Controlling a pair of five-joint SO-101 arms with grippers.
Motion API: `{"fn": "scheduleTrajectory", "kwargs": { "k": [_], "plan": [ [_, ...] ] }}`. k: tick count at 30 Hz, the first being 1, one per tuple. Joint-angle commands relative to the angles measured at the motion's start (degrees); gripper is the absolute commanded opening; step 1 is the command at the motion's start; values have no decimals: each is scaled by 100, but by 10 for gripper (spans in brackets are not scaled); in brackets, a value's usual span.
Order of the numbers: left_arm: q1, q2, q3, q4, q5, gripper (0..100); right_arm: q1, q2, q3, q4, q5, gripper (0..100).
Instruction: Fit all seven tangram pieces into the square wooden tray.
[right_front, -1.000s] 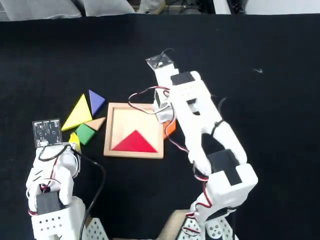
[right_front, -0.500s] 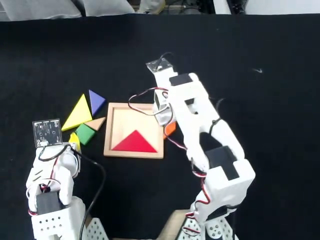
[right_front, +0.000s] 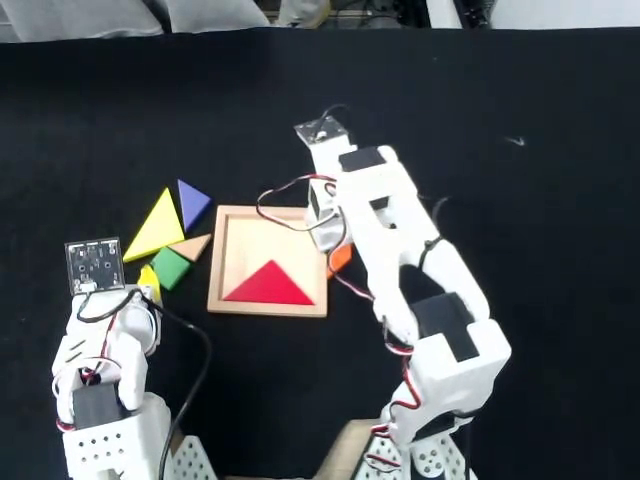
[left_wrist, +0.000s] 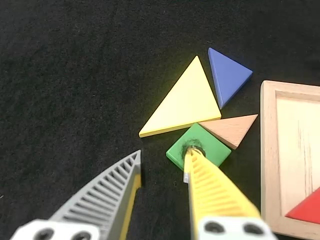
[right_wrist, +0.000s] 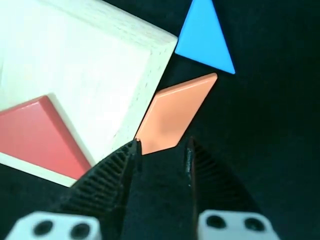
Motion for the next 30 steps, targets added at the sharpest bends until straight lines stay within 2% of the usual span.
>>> {"fn": "scheduleTrajectory", "kwargs": {
  "k": [1, 4, 30],
  "plan": [
    [22, -44, 110, -18, 9, 152, -114, -233, -180, 185, -26, 165],
    [22, -44, 110, -18, 18, 152, -114, -233, -180, 229, -26, 211],
    [22, -44, 110, -18, 9, 152, -114, -189, -163, 176, -44, 211]
  ]
}}
